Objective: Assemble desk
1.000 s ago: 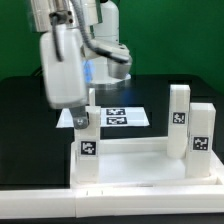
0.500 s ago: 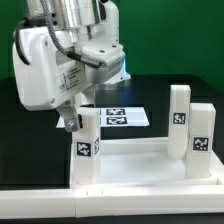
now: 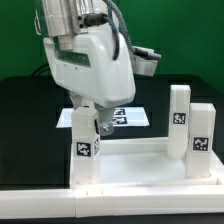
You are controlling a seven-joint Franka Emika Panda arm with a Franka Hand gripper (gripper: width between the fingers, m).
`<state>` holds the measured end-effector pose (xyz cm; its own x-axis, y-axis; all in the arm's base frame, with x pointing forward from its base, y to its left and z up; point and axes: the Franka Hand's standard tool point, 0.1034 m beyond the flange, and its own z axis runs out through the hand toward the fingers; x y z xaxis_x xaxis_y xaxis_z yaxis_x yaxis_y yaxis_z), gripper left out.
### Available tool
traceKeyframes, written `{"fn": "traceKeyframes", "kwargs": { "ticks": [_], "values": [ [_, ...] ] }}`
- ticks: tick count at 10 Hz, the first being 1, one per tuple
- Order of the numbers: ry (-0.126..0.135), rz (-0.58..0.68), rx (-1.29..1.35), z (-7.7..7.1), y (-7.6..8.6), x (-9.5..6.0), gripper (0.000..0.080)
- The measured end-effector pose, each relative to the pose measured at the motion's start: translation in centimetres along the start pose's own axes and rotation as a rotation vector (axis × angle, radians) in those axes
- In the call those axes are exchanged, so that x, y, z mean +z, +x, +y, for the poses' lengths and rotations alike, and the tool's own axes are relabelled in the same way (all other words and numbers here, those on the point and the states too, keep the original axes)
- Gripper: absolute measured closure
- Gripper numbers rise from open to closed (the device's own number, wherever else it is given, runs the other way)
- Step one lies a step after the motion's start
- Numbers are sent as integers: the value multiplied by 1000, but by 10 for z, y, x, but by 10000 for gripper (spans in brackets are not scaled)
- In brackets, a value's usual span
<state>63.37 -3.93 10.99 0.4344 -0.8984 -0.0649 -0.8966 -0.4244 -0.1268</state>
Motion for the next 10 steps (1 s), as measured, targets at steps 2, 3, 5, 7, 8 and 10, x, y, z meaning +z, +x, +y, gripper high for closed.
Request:
{"fn": "traceKeyframes", "kwargs": {
  "ticks": [2, 3, 5, 7, 8, 10],
  "values": [
    [-22, 15, -469, 5, 10, 2, 150],
    [-29, 14, -489, 4, 6, 5, 150],
    [-27, 14, -450, 4, 6, 5, 272],
    [-31, 10, -322, 5, 6, 5, 444],
    [-37, 7, -182, 7, 10, 1, 510],
    [-19, -2, 163, 10, 15, 0, 511]
  ]
}}
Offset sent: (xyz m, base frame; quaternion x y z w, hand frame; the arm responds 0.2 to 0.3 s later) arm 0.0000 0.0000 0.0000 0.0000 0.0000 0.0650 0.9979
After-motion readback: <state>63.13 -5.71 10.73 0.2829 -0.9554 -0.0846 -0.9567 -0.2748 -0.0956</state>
